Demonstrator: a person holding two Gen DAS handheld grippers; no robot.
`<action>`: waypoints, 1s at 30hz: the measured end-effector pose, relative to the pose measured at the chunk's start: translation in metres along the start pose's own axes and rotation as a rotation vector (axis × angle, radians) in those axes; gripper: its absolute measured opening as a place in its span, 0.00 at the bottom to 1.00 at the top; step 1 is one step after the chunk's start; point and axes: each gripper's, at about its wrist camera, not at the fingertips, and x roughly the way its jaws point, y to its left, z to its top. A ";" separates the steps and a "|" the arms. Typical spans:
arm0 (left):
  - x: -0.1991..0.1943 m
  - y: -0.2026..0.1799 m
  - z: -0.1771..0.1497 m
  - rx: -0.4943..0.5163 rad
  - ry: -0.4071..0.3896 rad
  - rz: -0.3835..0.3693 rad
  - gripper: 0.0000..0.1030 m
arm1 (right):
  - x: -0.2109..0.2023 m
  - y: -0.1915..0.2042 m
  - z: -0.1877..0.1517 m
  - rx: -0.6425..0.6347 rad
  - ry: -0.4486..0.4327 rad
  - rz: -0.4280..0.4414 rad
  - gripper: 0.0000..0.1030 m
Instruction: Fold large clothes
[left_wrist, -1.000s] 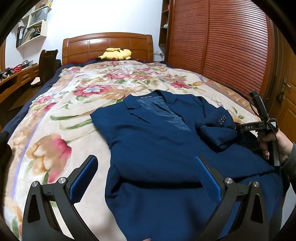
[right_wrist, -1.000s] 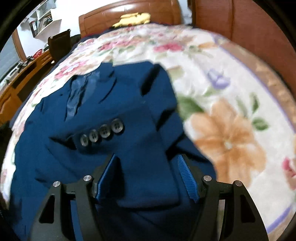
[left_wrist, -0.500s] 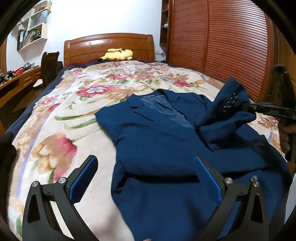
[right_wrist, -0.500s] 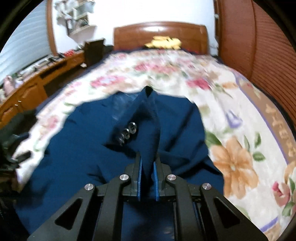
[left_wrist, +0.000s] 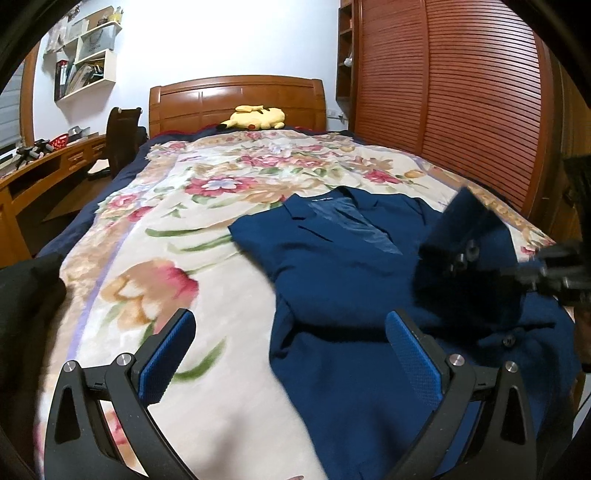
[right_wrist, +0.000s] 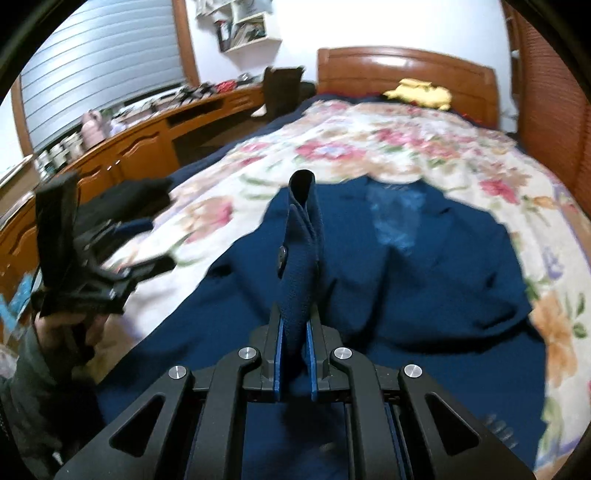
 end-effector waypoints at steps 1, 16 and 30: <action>-0.001 0.001 -0.001 -0.001 -0.002 0.002 1.00 | 0.002 0.000 0.002 0.004 0.011 0.020 0.11; 0.002 -0.009 -0.005 0.004 0.017 -0.056 1.00 | -0.032 -0.023 -0.011 0.025 -0.034 -0.137 0.46; 0.046 -0.054 -0.012 0.048 0.154 -0.135 0.72 | -0.014 -0.063 -0.049 0.147 -0.030 -0.261 0.46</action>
